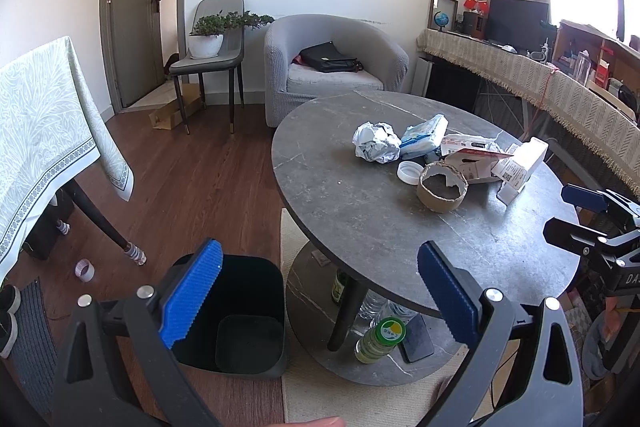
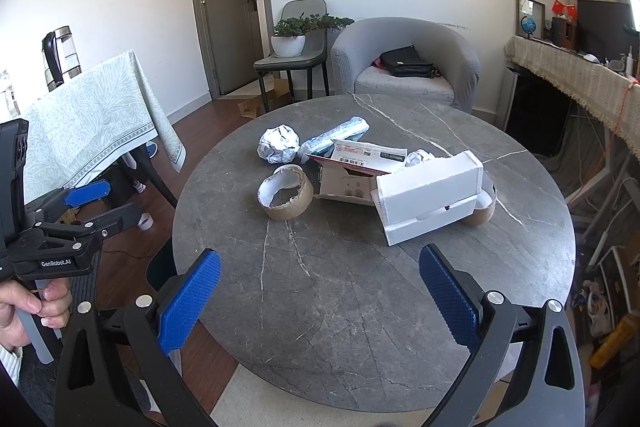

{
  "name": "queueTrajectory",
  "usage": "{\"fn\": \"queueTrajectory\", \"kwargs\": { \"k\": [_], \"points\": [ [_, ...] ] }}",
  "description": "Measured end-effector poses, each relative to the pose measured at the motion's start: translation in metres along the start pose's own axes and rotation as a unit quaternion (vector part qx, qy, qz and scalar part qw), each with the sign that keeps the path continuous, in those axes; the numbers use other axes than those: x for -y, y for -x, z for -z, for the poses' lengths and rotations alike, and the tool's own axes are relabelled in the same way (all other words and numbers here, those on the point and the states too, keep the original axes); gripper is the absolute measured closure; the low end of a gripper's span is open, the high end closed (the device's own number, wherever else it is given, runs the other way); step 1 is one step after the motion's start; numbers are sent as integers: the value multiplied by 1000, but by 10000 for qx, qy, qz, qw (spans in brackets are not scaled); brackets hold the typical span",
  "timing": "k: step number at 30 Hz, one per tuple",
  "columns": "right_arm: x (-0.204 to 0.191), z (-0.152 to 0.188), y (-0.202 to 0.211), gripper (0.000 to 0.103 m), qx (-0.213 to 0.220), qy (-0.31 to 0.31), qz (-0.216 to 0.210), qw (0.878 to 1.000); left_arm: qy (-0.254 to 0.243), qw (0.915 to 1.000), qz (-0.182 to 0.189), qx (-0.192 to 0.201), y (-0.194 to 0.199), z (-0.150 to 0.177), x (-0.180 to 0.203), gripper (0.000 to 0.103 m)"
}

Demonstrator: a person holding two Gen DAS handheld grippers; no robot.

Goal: Collect trash

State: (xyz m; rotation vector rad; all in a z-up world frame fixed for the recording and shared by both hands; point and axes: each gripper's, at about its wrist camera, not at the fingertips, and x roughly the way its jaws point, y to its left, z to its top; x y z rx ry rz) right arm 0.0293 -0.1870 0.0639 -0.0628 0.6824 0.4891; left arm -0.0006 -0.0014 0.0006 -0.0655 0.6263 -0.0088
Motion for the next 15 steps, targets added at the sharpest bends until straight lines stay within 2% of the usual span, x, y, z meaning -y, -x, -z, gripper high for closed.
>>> {"fn": "queueTrajectory", "kwargs": {
  "k": [5,10,15],
  "points": [
    [8,-2,1,3,-20,-158,29,9999,-35,9998,161,54,2,-4,4,3],
    [19,-5,5,3,40,-222,288,9993,-193,9993,260,169,2,-10,10,3],
    [31,-10,-1,3,3,-145,427,9990,-148,9980,590,141,-7,-17,12,6]
  ]
}}
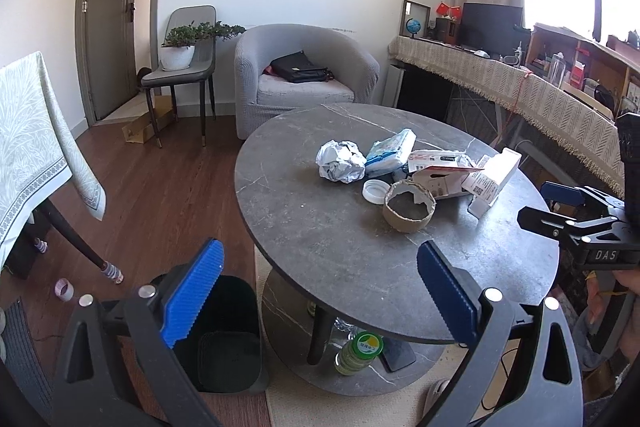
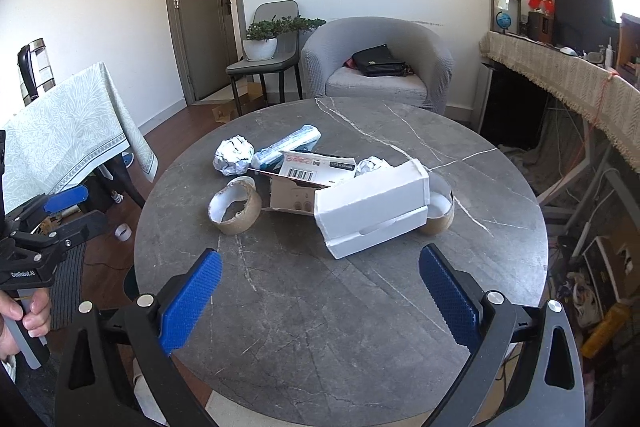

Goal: Collect trash
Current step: 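Grasp the brown tape roll core with the left gripper while the right gripper grasps the white box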

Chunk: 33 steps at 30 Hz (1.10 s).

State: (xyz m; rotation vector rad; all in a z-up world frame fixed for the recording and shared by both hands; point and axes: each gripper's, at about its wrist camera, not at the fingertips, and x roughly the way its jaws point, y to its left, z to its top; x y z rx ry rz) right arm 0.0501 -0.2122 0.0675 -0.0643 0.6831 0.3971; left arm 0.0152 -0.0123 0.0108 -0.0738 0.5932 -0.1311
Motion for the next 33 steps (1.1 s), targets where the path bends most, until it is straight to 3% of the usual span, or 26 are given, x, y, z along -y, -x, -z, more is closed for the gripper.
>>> {"fn": "queueTrajectory", "kwargs": {
  "k": [4,15,33],
  "points": [
    [2,-2,-10,3,-80,246,95,9996,-171,9996,212,-95,-11,-3,7,18],
    [9,-9,-35,3,-342,674,102,9971,-731,9904,1045,-529,-50,-4,34,30],
    [22,-19,-67,3,-587,967,-78,9936,-658,9828,1524,-804,-102,-23,50,36]
  ]
}}
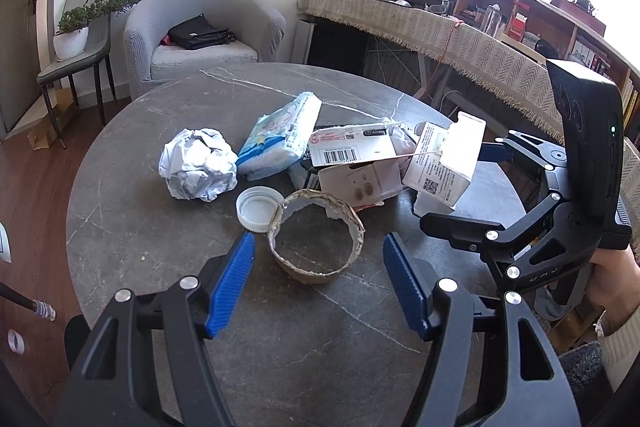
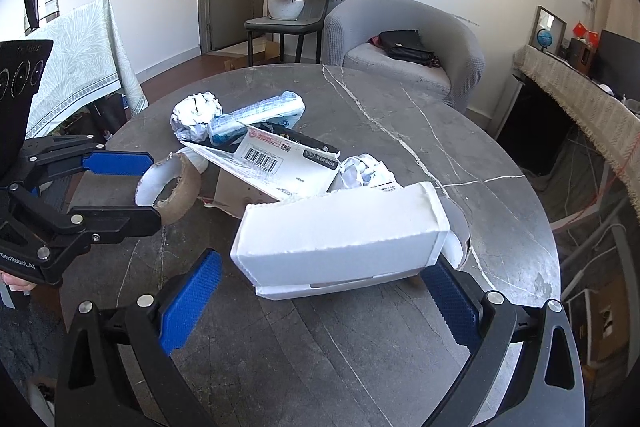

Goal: Collect trash
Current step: 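Grasp the brown tape roll core with the left gripper while the right gripper grasps the white box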

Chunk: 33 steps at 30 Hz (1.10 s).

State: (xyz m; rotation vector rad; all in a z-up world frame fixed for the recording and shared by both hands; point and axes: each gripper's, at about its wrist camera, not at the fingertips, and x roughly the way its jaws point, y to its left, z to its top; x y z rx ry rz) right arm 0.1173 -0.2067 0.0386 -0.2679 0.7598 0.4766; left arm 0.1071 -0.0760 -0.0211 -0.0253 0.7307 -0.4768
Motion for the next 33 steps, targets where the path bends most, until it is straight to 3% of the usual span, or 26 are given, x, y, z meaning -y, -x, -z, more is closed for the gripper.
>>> {"fn": "queueTrajectory", "kwargs": {
  "k": [7,18,23,33],
  "points": [
    [2,-5,-3,3,7,3,-18,10000,81,9999,102,-103,-10,-5,-3,51],
    [0,-4,-3,14,-92,36,9,10000,302,9994,135,-78,-5,-8,-12,52],
    [7,-2,-2,24,-131,-57,46,9999,345,9992,204,31,4,-8,-17,52],
    [21,-15,23,25,238,-300,405,9984,578,9977,97,348,25,-13,-33,52]
  ]
}}
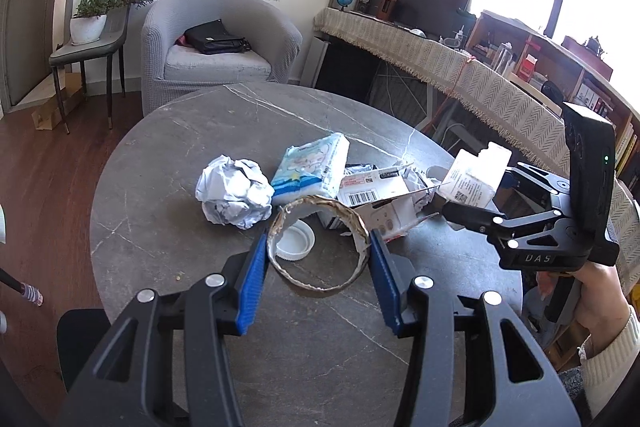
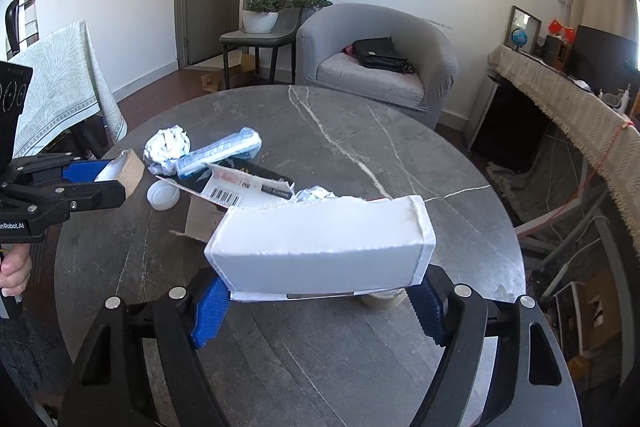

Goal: Collect trash
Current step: 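Grasp the brown tape roll core with the left gripper while the right gripper grasps the white box, then carry the tape core over the green bin and open the left gripper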

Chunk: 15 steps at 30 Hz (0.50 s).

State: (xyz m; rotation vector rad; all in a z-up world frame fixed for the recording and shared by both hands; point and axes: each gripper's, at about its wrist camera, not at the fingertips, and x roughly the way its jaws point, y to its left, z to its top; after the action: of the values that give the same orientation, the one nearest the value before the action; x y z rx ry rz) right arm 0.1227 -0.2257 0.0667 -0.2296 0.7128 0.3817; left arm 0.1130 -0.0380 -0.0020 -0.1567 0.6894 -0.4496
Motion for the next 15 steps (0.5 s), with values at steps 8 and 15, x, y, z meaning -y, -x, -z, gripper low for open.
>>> {"fn": "queueTrajectory", "kwargs": {
  "k": [8,15],
  "points": [
    [3,-22,18,25,487,-279,115,9984,179,9994,-160,249,24,-7,-19,52],
    [-25,-42,13,25,616,-254,-260,9974,387,9973,-514,363,42,-8,-46,52]
  ]
}}
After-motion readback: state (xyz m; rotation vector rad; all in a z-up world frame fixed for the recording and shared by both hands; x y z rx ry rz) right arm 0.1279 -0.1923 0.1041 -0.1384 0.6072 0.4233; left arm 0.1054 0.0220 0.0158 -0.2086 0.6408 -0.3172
